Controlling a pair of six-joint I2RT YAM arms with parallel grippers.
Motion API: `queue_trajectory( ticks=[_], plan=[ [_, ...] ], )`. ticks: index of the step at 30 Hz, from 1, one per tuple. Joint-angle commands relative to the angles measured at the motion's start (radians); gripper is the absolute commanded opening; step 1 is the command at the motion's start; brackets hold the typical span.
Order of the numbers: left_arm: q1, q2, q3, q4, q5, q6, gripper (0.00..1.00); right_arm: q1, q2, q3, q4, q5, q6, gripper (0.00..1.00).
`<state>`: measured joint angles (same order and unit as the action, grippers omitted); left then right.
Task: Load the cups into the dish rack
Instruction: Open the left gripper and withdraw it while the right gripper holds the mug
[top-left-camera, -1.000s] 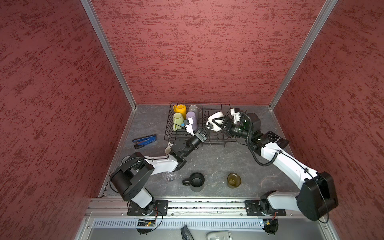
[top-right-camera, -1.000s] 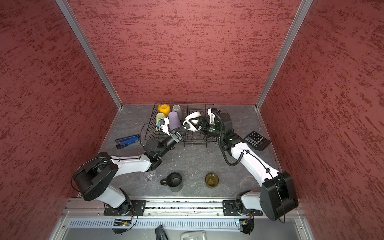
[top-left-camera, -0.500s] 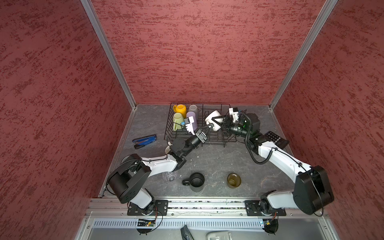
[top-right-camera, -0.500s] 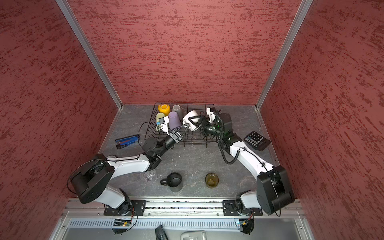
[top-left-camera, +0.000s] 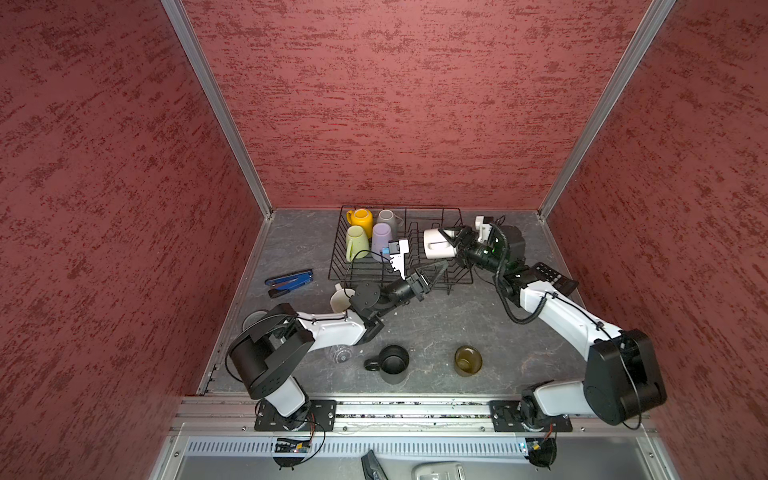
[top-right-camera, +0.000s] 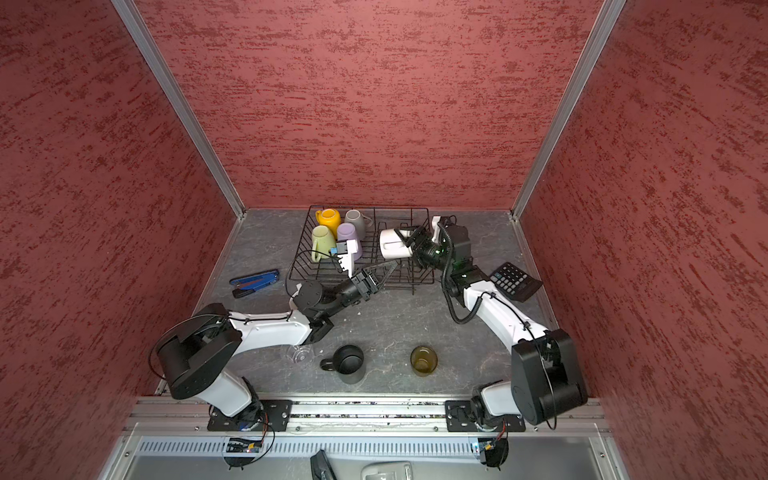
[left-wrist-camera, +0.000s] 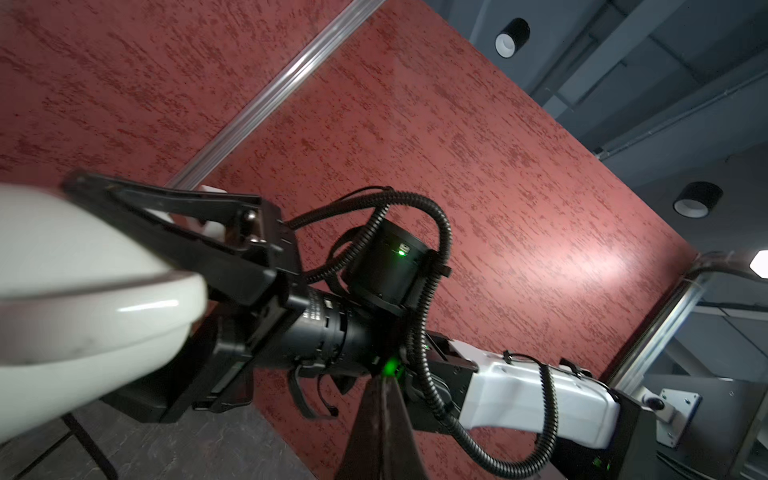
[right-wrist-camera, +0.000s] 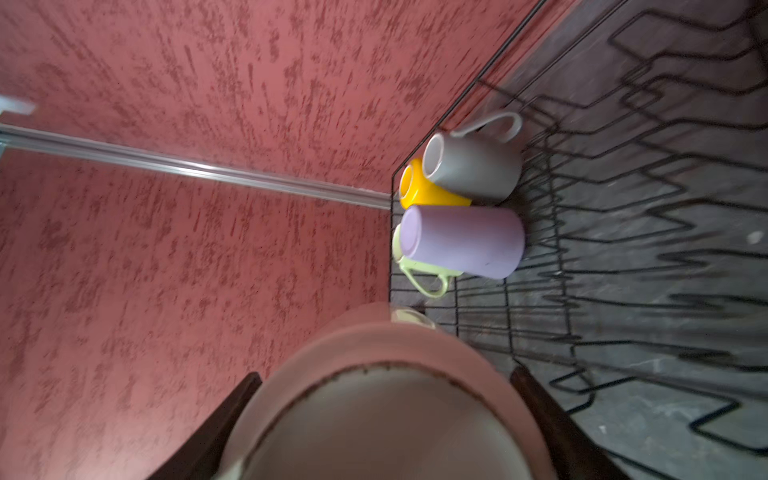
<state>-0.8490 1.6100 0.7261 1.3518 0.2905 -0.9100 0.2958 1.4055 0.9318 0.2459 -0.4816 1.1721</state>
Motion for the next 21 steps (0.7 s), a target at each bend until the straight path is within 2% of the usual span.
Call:
queue_trajectory(
  ticks=[1,9,11,14,17,18,21],
  plan=[
    [0.005,-0.013,0.008,0.061,0.046,0.019,0.0,-0.003,-0.005,0.007,0.045,0.066,0.006,0.68],
    [0.02,-0.023,0.007,0.061,0.047,0.014,0.0,-0.004,0.0,0.039,-0.063,0.077,-0.096,0.57],
    [0.042,-0.039,0.001,0.061,0.05,0.007,0.0,-0.002,-0.003,0.076,-0.14,0.098,-0.164,0.52],
    [0.092,-0.078,-0.015,0.046,0.06,-0.009,0.0,-0.001,0.003,0.191,-0.336,0.162,-0.331,0.45],
    [0.147,-0.155,-0.013,-0.096,0.091,0.029,0.18,0.001,0.033,0.335,-0.535,0.242,-0.505,0.4],
    [0.158,-0.195,-0.005,-0.181,0.097,0.073,0.3,0.003,0.042,0.376,-0.584,0.271,-0.552,0.4],
    [0.185,-0.317,0.052,-0.503,0.082,0.236,0.45,0.005,0.123,0.509,-0.706,0.338,-0.678,0.36]
  ],
)
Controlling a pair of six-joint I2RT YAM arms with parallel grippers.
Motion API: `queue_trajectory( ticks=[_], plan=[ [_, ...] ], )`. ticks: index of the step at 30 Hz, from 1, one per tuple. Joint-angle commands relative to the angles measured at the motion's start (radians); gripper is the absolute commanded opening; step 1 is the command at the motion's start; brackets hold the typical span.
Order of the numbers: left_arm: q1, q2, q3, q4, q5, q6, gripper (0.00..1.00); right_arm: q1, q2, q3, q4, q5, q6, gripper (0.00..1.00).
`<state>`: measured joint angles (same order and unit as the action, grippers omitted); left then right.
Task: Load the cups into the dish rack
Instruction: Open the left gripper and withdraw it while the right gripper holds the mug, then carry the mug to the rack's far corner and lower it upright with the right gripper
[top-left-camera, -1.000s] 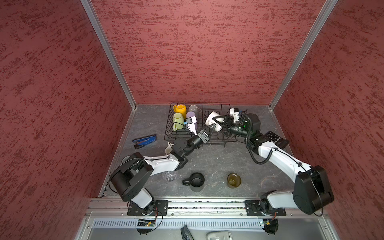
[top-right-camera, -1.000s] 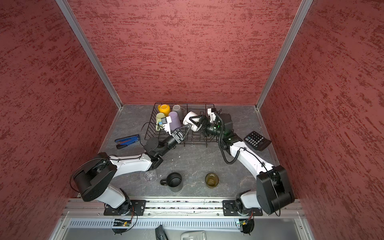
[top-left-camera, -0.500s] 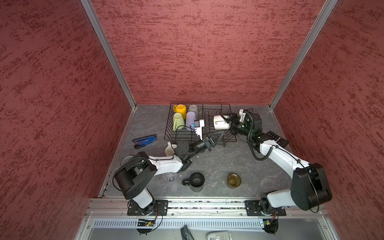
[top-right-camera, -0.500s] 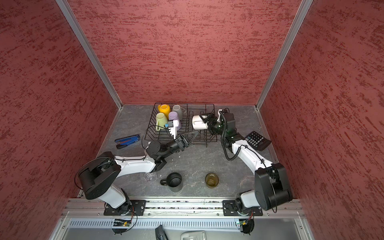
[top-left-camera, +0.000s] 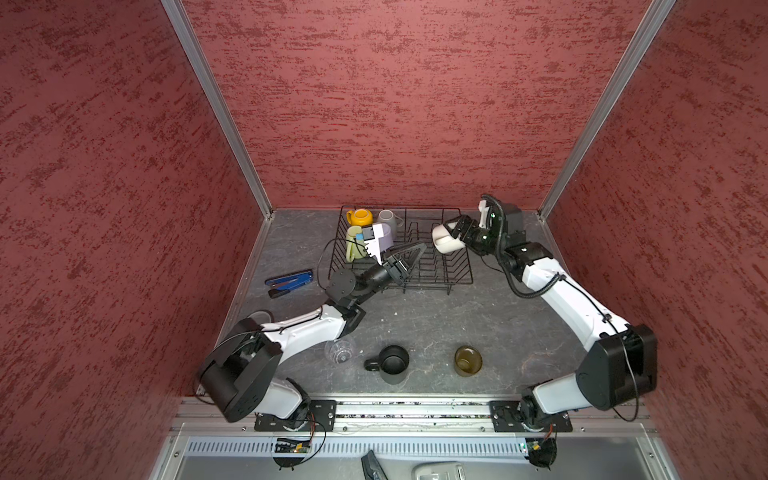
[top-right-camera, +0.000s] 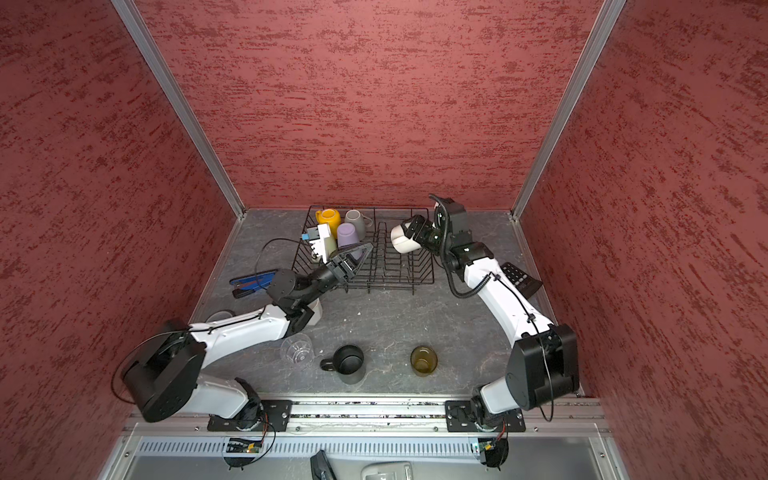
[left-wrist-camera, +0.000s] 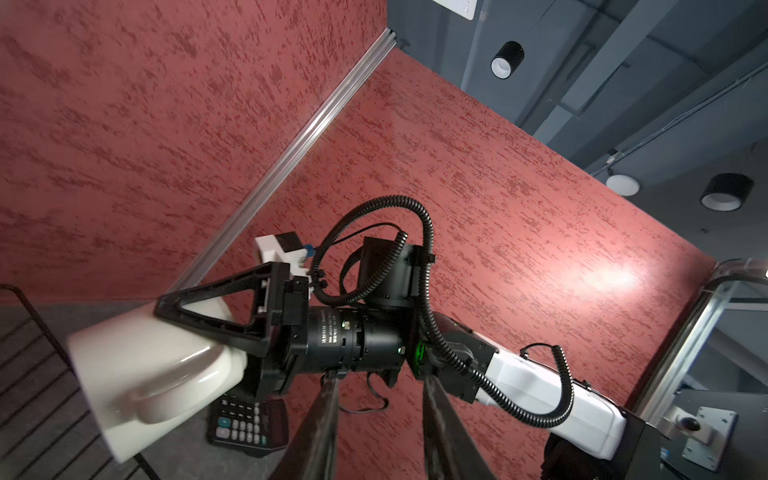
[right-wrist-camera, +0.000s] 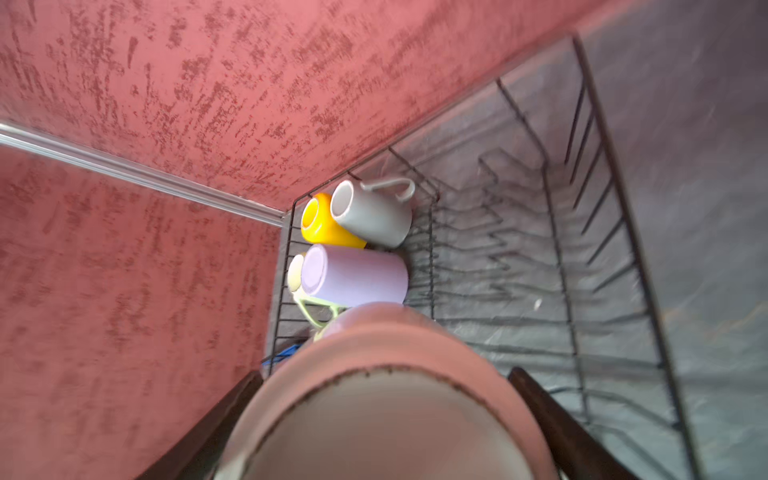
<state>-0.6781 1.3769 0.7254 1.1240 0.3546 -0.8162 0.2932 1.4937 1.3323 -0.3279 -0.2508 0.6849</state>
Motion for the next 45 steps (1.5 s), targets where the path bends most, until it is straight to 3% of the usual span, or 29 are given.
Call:
queue_trajectory(
  ticks=[1,3,6,9,15,21,29,36,45],
  plan=[
    [0.029,-0.123,0.075,-0.397,0.009,0.196,0.56,0.008,0.066,0.157,-0.17,0.132,-0.227,0.34],
    [0.061,-0.189,0.105,-0.556,-0.012,0.279,0.74,0.012,0.126,0.242,-0.222,0.17,-0.286,0.33],
    [0.107,-0.297,0.13,-0.779,-0.098,0.398,0.91,0.022,0.215,0.353,-0.274,0.24,-0.356,0.29],
    [0.148,-0.383,0.163,-0.965,-0.195,0.494,1.0,0.03,0.307,0.448,-0.315,0.294,-0.407,0.27],
    [0.26,-0.501,0.179,-1.168,-0.312,0.546,1.0,0.039,0.468,0.61,-0.357,0.35,-0.469,0.24],
    [0.374,-0.59,0.149,-1.224,-0.303,0.512,1.0,0.04,0.647,0.823,-0.426,0.383,-0.494,0.23],
    [0.428,-0.635,0.127,-1.285,-0.296,0.478,1.0,0.04,0.839,1.039,-0.484,0.436,-0.479,0.22],
    [0.464,-0.668,0.113,-1.313,-0.297,0.464,1.0,0.043,0.922,1.082,-0.459,0.478,-0.49,0.21],
    [0.486,-0.684,0.092,-1.325,-0.283,0.436,1.0,0.043,1.011,1.137,-0.471,0.446,-0.478,0.22]
  ],
)
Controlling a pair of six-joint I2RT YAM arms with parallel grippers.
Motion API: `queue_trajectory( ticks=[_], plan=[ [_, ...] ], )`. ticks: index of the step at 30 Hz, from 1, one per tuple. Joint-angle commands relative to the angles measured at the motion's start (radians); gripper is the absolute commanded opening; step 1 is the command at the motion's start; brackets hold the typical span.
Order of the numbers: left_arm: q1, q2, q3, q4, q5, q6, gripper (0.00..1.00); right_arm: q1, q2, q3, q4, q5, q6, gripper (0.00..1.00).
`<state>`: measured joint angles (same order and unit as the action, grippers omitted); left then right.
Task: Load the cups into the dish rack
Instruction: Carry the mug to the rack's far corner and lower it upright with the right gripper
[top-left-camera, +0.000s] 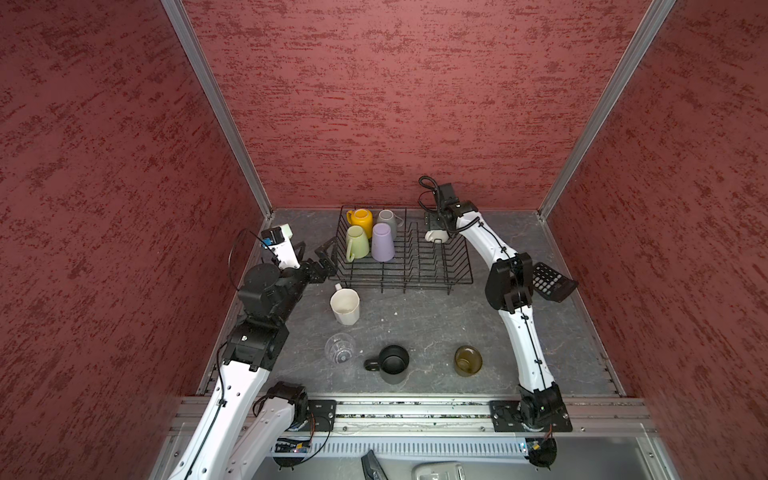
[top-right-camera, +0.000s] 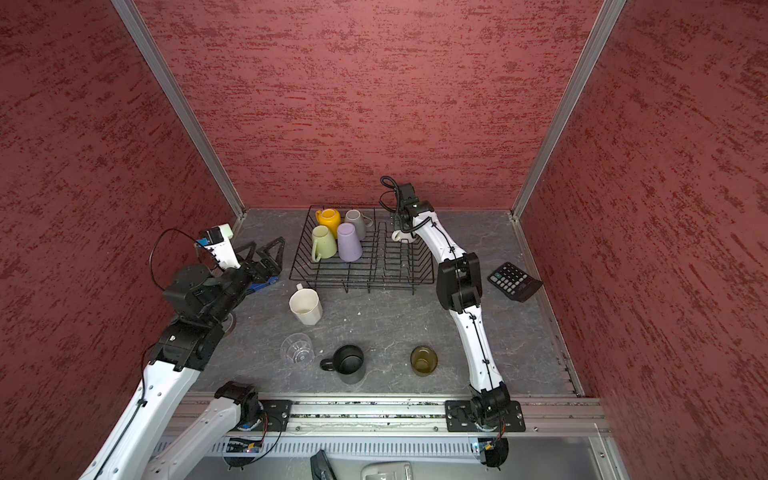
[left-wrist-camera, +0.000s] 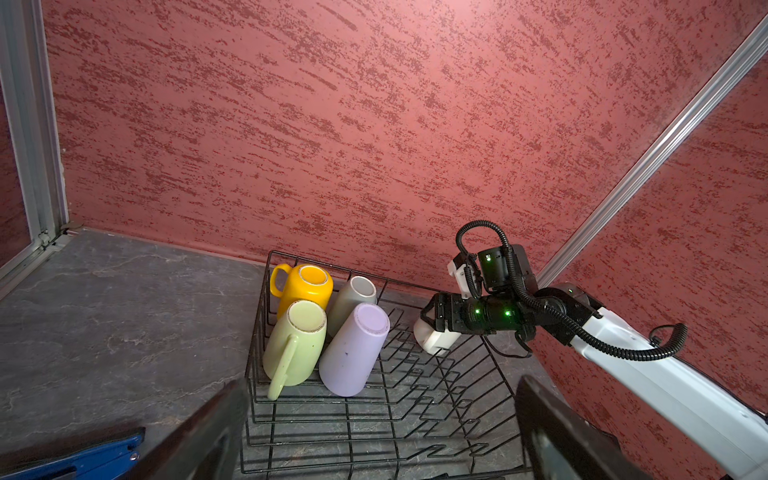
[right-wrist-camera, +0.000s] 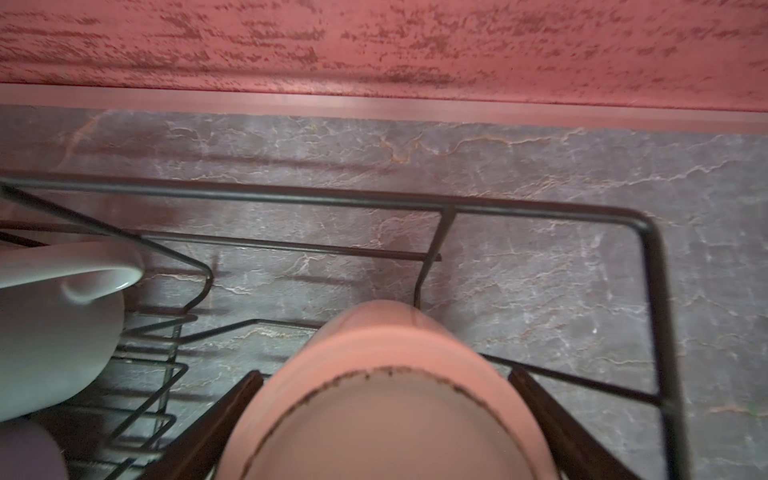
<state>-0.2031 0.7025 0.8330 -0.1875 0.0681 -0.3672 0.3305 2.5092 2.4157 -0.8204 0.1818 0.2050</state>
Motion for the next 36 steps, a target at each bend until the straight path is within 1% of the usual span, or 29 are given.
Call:
queue_trajectory(
  ticks=[1,3,5,7,12,19,22,23,31,36],
  plan=[
    [0.013,-0.012,-0.017,-0.016,0.005,-0.015,1.0,0.005,0.0,0.054,0.02,0.011,0.004,0.23],
    [0.015,-0.015,-0.022,-0.015,0.007,-0.019,1.0,0.005,0.005,0.054,0.018,0.001,0.006,0.26],
    [0.02,-0.015,-0.026,-0.015,0.009,-0.022,1.0,0.005,0.005,0.054,0.018,-0.004,0.01,0.32],
    [0.024,-0.012,-0.027,-0.014,0.017,-0.025,1.0,0.005,0.003,0.054,0.022,-0.01,0.011,0.36],
    [0.034,-0.018,-0.033,-0.017,0.022,-0.025,1.0,0.005,-0.001,0.055,0.02,-0.039,0.021,0.52],
    [0.055,-0.021,-0.037,-0.016,0.045,-0.028,1.0,0.005,-0.035,0.053,0.018,-0.08,0.038,0.8],
    [0.06,-0.028,-0.039,-0.016,0.049,-0.033,1.0,0.005,-0.059,0.054,0.031,-0.092,0.042,0.96],
    [0.061,-0.031,-0.04,-0.016,0.05,-0.034,1.0,0.005,-0.065,0.054,0.036,-0.092,0.043,0.99],
    [0.074,-0.054,-0.046,-0.023,0.059,-0.043,1.0,0.005,-0.119,0.054,0.04,-0.081,0.049,0.99],
    [0.08,-0.066,-0.051,-0.022,0.058,-0.044,1.0,0.005,-0.185,0.052,0.027,-0.075,0.056,0.99]
  ],
)
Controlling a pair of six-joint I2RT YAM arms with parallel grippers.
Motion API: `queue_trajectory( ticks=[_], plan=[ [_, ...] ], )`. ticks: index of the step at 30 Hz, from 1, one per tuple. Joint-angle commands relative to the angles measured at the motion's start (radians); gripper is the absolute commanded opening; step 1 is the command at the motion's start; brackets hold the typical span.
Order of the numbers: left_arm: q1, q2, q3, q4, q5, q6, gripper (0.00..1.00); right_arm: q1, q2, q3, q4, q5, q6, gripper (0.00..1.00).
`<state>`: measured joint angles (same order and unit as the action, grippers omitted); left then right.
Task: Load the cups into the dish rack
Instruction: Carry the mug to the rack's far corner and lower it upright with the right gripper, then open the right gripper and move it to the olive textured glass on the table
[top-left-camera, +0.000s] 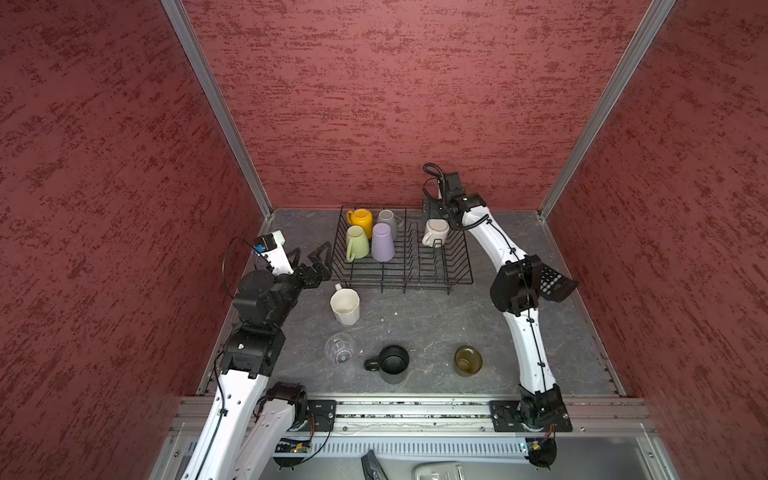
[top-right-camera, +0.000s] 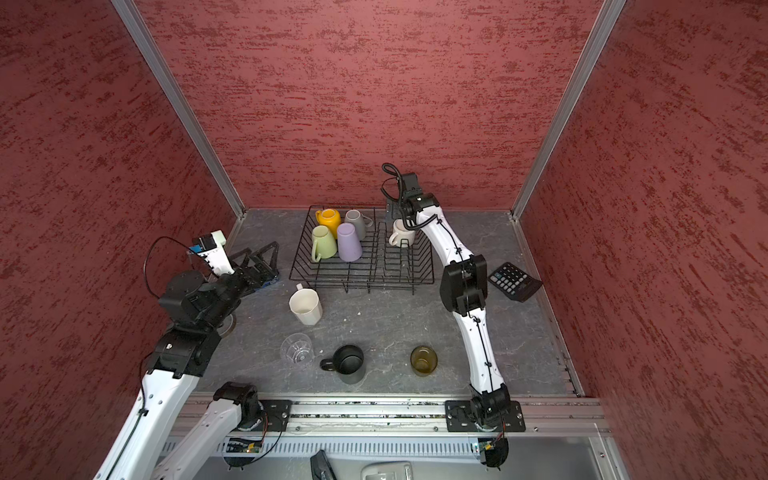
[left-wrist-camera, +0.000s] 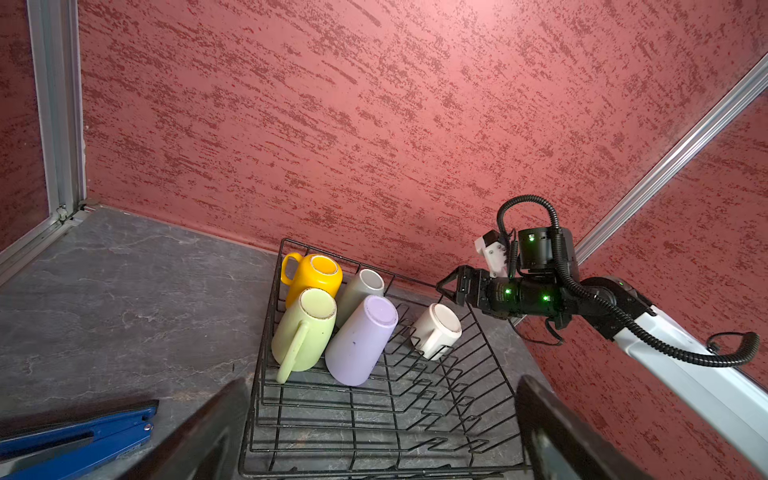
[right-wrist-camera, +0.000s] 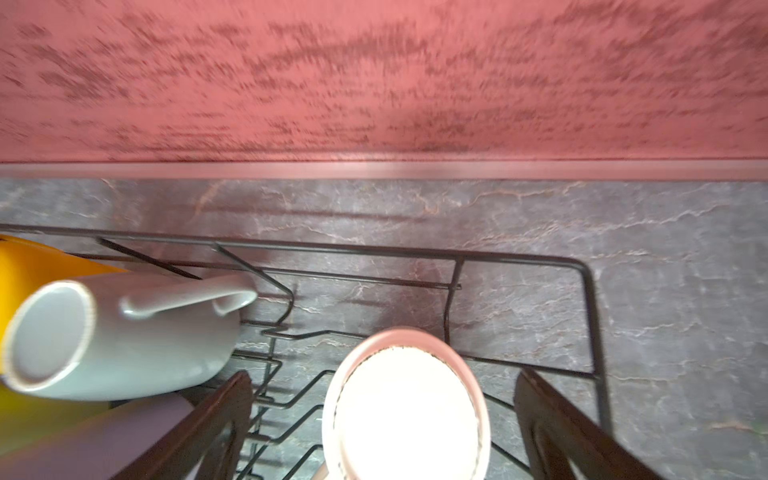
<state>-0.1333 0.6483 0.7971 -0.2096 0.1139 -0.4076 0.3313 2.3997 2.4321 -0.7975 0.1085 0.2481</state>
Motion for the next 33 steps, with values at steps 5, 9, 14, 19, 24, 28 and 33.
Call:
queue_trajectory(
  ticks=[5,9,14,19,24,28,33],
  plan=[
    [0.018,-0.011,-0.017,0.028,0.015,-0.004,1.0,0.014,-0.265,-0.106,-0.051,0.016,0.005,0.95],
    [0.022,0.002,-0.025,0.07,0.027,-0.01,1.0,0.032,-0.639,-0.594,0.082,0.034,0.017,0.88],
    [0.03,0.033,-0.023,0.096,0.049,-0.015,1.0,0.041,-1.029,-1.019,-0.055,0.066,0.111,0.82],
    [0.041,0.062,-0.015,0.113,0.062,-0.012,1.0,0.103,-1.297,-1.254,-0.277,0.096,0.245,0.76],
    [0.047,0.075,-0.016,0.139,0.081,-0.035,1.0,0.215,-1.418,-1.373,-0.434,0.095,0.401,0.72],
    [0.052,0.077,-0.01,0.14,0.096,-0.042,0.99,0.324,-1.465,-1.447,-0.48,0.071,0.534,0.69],
    [0.059,0.076,-0.008,0.136,0.112,-0.042,1.0,0.433,-1.523,-1.537,-0.479,0.026,0.657,0.66]
  ],
)
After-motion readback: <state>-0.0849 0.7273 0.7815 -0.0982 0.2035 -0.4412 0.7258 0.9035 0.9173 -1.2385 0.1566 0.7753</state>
